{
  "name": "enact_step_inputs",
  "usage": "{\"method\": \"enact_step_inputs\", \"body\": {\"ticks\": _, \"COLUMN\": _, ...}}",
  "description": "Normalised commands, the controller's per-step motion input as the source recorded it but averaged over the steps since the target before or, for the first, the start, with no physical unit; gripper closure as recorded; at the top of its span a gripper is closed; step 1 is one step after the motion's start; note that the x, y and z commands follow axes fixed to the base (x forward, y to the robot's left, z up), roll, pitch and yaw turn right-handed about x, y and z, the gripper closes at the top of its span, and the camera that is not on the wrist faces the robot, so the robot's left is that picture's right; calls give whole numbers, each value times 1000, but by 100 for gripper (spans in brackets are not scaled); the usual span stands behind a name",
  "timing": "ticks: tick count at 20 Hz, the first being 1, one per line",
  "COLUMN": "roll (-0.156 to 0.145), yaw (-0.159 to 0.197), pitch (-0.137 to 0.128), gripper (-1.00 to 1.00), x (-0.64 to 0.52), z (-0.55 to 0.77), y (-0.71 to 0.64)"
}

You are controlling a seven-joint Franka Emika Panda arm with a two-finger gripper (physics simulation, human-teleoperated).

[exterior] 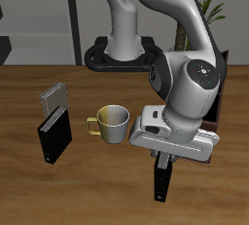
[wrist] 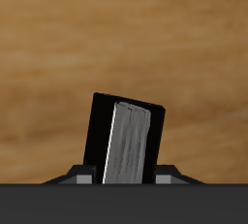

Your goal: Place the left black book into the left desk caddy's back compartment

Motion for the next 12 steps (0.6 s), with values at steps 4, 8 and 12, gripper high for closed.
{"method": "enact_step_inputs", "body": {"ticks": 4, "roll": -6, "yaw": 0, "pitch": -19, "gripper": 100, "x": -117, "z": 142, "y": -79}}
{"method": "enact_step_inputs", "body": {"ticks": 8, "roll": -19, "yaw": 4, "pitch": -66, "gripper": 100, "x": -224, "z": 517, "y": -112}}
{"method": "enact_step_inputs", "body": {"ticks": 12, "roll": -21, "yaw": 9, "pitch": -93, "gripper": 100, "x": -322, "z": 730, "y": -156}}
